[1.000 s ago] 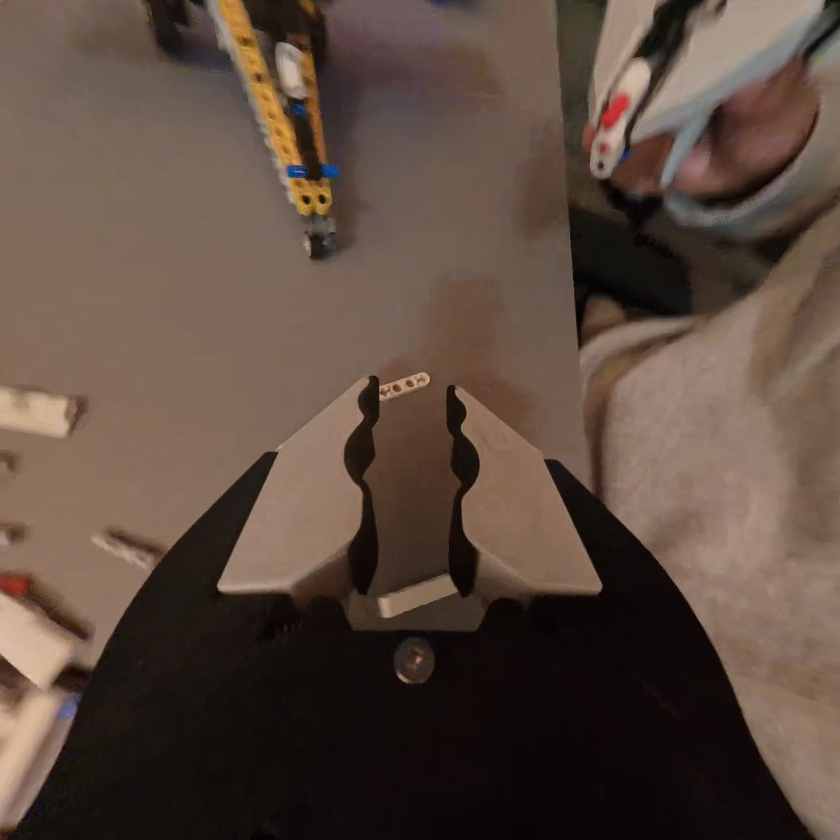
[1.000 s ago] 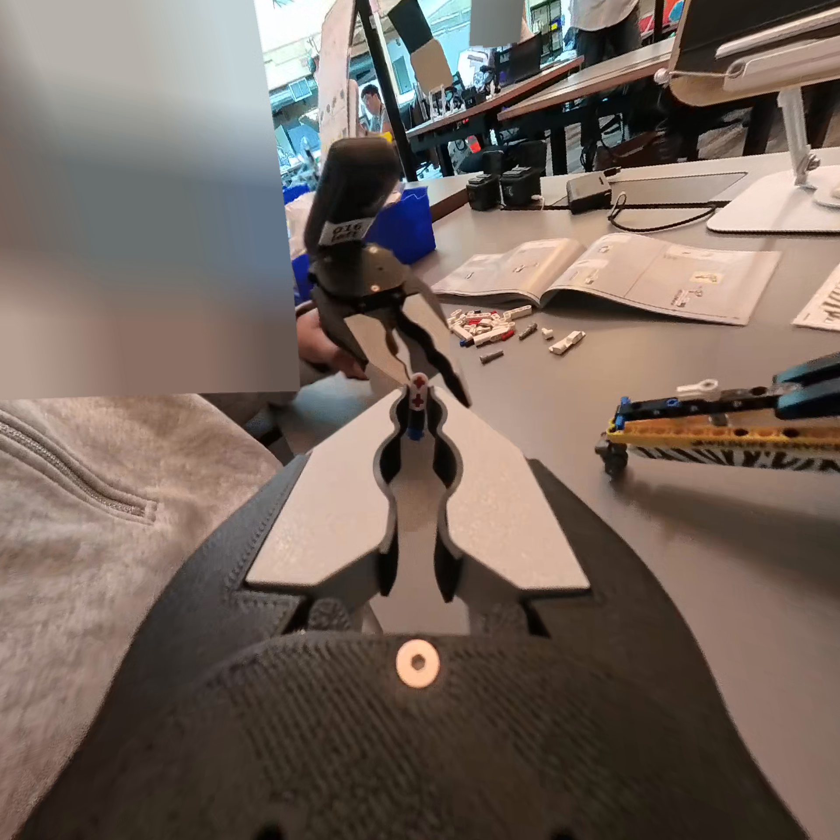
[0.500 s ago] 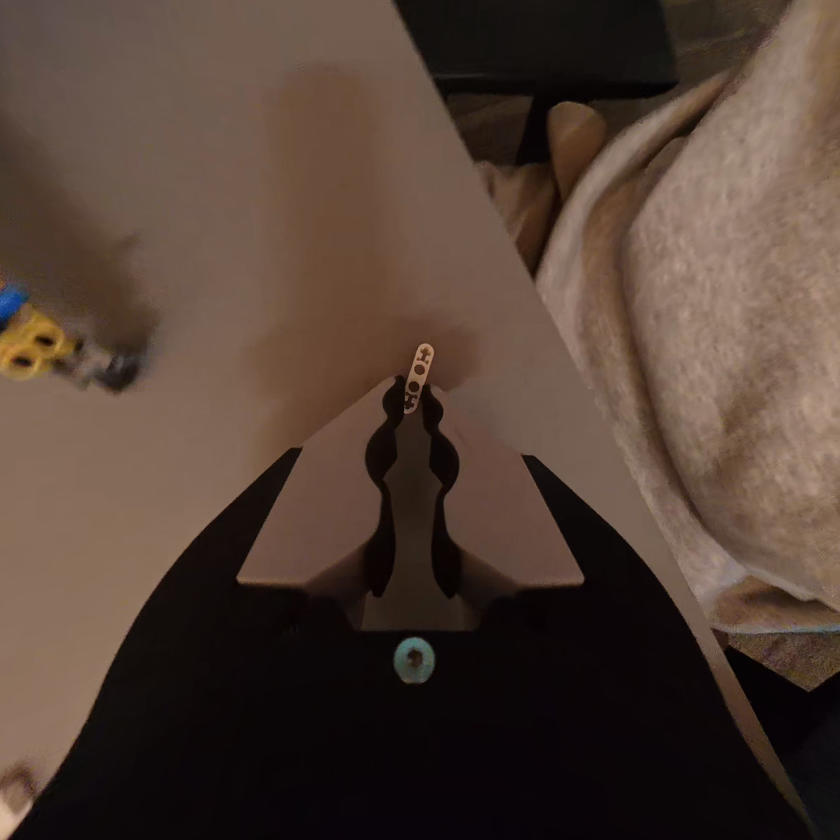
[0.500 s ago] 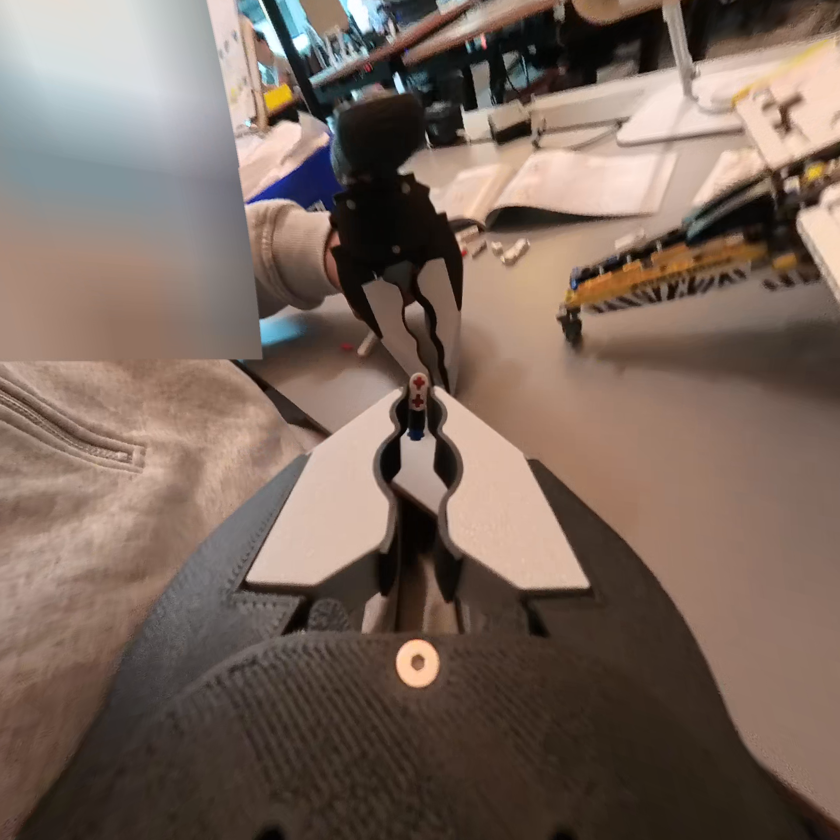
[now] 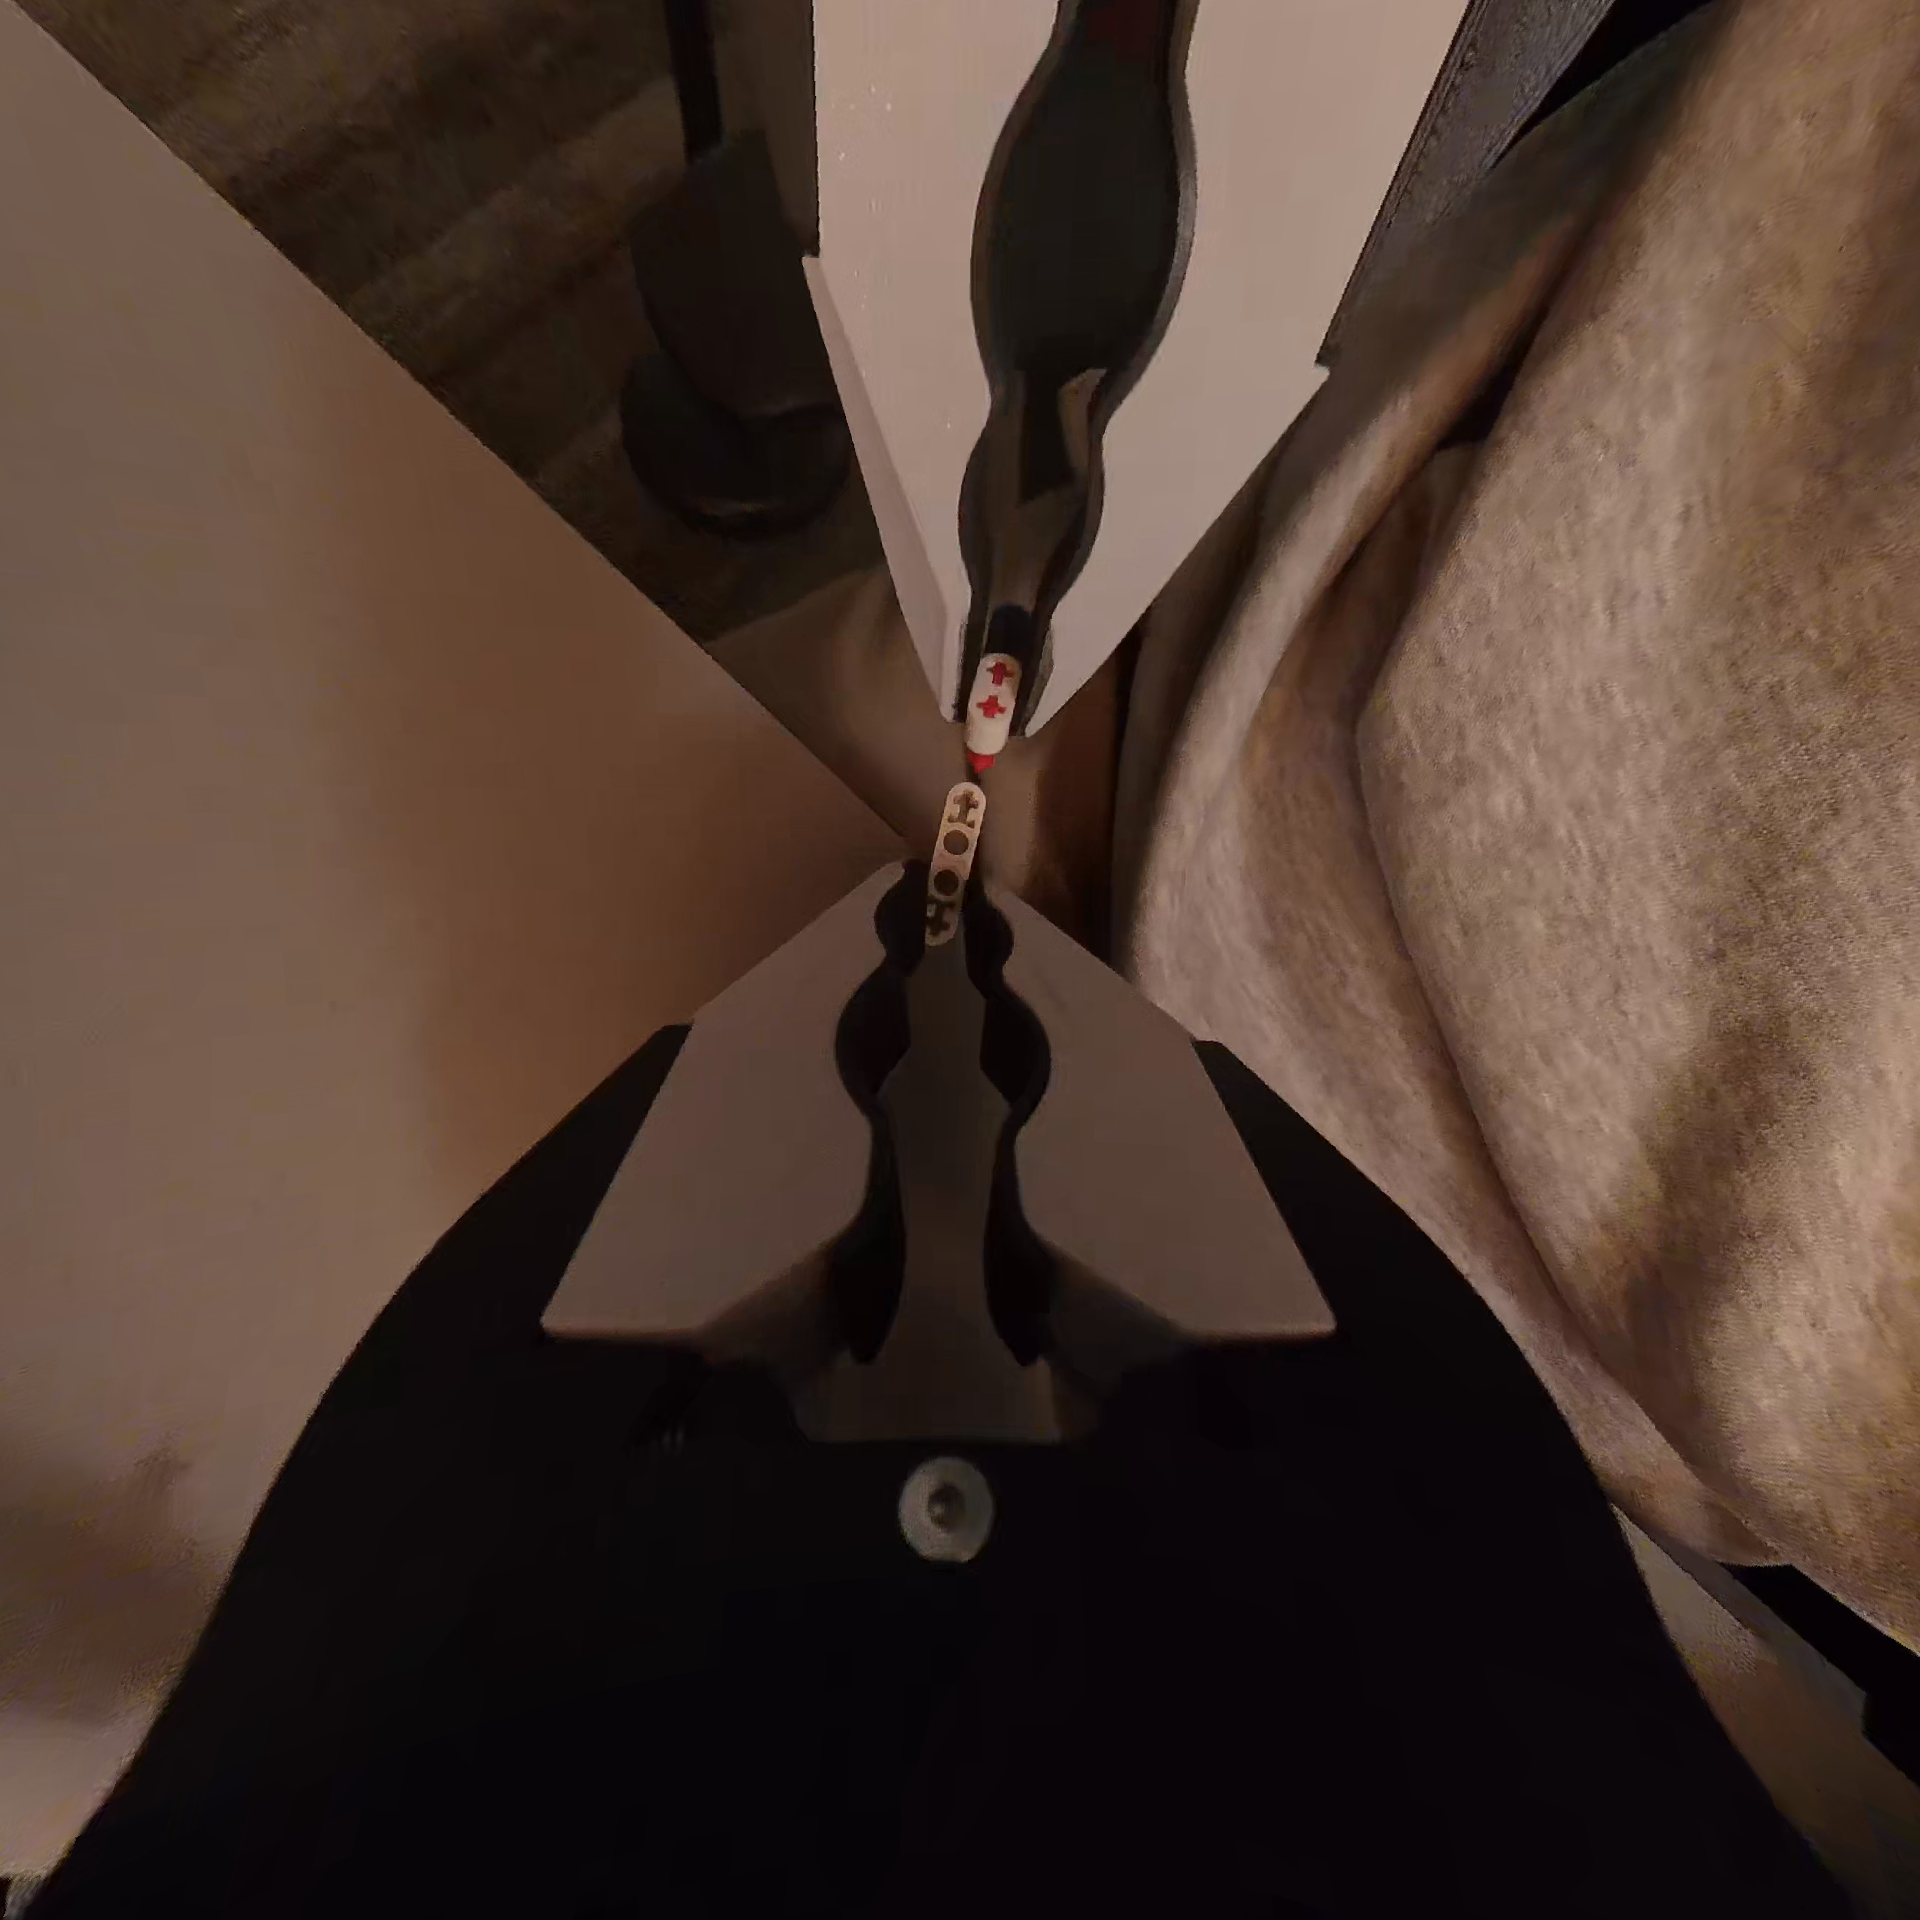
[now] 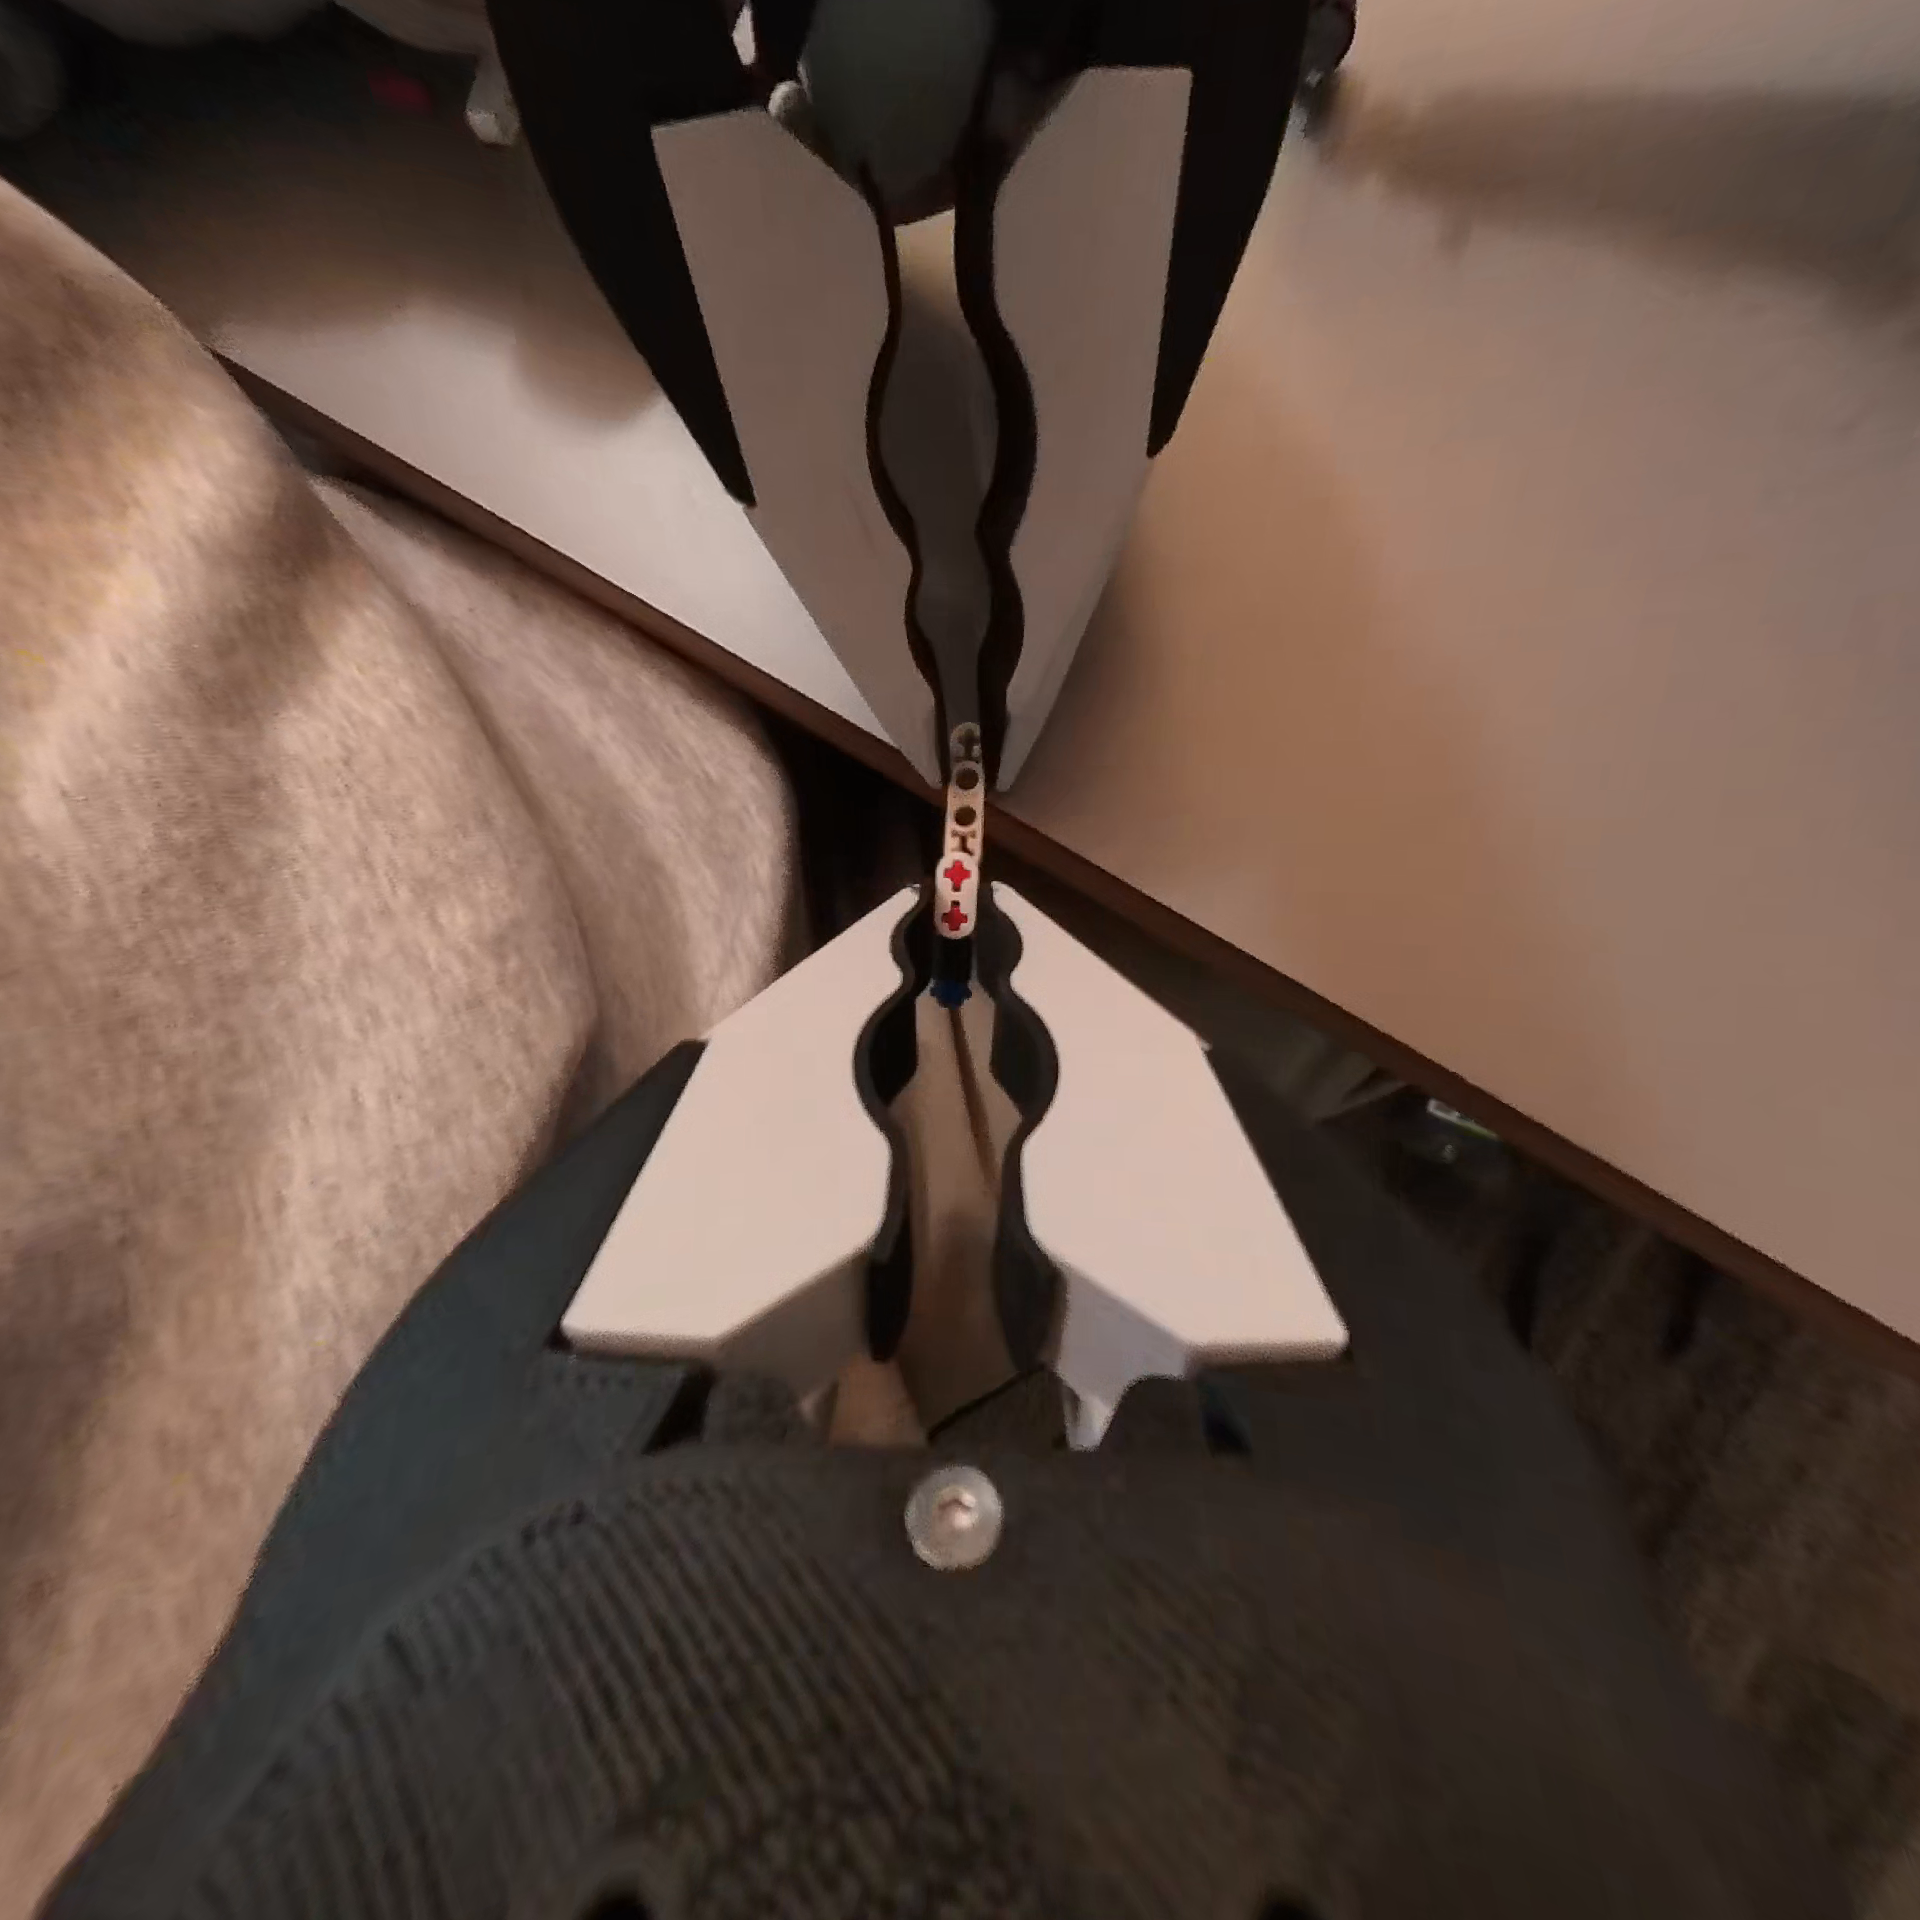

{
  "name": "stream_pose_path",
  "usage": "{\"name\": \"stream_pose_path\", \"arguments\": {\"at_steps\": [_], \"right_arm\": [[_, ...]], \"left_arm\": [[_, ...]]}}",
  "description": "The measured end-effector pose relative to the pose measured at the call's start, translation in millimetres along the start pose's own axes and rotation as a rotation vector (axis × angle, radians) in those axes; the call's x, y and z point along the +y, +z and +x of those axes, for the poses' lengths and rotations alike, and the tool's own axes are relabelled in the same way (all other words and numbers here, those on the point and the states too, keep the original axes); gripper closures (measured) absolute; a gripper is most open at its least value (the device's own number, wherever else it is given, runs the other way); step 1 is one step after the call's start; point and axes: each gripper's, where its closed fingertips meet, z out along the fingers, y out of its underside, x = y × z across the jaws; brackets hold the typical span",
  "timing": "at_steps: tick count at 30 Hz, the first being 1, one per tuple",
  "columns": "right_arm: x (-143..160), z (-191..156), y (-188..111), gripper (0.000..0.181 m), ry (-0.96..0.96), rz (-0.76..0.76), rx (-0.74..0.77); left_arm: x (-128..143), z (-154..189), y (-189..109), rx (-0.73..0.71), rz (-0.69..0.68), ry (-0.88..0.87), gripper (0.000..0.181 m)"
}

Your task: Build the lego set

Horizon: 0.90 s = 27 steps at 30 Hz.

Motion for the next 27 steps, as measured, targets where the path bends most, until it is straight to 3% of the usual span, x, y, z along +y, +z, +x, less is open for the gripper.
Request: {"name": "stream_pose_path", "arguments": {"at_steps": [7, 27], "right_arm": [[-2, 2, 4, 0.175, -0.036, -0.090, 0.039], [8, -1, 14, 0.175, -0.023, -0.375, 0.039]], "left_arm": [[1, 1, -1, -0.003, -0.021, 0.002, 0.175], [-1, 3, 0, 0.046, 0.081, -0.043, 0.174]]}}
